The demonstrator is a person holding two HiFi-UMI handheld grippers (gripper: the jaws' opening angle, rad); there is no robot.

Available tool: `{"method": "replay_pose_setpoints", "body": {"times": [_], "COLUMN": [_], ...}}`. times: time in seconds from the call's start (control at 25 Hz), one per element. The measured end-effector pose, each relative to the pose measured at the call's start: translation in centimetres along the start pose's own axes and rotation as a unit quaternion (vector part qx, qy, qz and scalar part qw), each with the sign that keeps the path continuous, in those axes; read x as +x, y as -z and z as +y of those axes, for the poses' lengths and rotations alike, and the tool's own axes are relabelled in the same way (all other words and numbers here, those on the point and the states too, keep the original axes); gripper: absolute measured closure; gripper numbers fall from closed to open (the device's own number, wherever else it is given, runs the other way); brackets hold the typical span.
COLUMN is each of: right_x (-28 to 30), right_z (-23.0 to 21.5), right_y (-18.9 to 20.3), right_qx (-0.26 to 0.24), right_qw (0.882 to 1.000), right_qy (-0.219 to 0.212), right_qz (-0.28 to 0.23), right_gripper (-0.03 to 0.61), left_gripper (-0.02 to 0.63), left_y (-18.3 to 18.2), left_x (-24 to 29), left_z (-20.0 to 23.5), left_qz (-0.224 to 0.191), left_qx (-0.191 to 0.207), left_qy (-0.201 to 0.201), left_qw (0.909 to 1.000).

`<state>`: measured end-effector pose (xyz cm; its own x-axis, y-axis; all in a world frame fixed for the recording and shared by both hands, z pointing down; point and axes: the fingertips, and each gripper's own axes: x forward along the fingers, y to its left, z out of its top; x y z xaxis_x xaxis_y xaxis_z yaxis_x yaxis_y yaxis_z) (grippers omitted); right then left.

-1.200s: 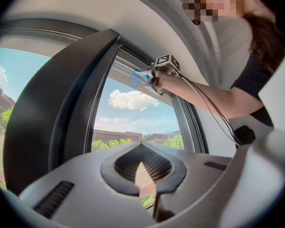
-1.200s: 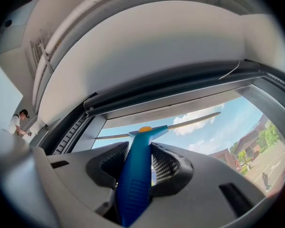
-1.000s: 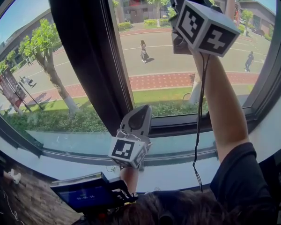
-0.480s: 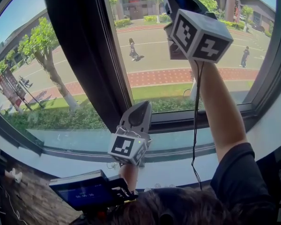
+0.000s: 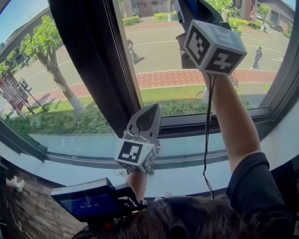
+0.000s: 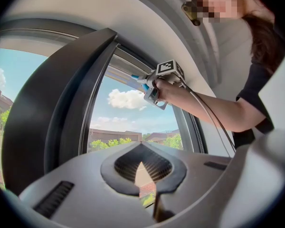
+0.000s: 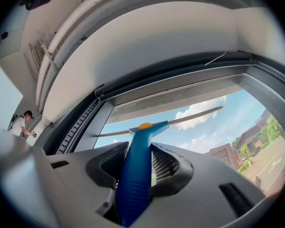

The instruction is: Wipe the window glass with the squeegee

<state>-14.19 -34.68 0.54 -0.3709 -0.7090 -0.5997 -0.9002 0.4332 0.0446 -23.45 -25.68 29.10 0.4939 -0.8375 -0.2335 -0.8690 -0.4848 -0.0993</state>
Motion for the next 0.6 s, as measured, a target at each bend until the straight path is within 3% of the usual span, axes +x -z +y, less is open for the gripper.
{"method": "replay_pose_setpoints", "body": {"times": [0.6], "right_x": [-2.6], "right_z": [0.4], "right_y": [2.7], "right_qx": [0.008], "right_qw": [1.000], "right_qy": [0.006], "right_qz": [0.016], "right_gripper": [0.434], "left_gripper": [0.612], "left_y": [-0.4], "left_x": [0.0], "left_z": [-0.4], "left_qz": [0.010], "left_qx": [-0.012], "left_qy": [-0.002], "left_qw": [0.9999]}}
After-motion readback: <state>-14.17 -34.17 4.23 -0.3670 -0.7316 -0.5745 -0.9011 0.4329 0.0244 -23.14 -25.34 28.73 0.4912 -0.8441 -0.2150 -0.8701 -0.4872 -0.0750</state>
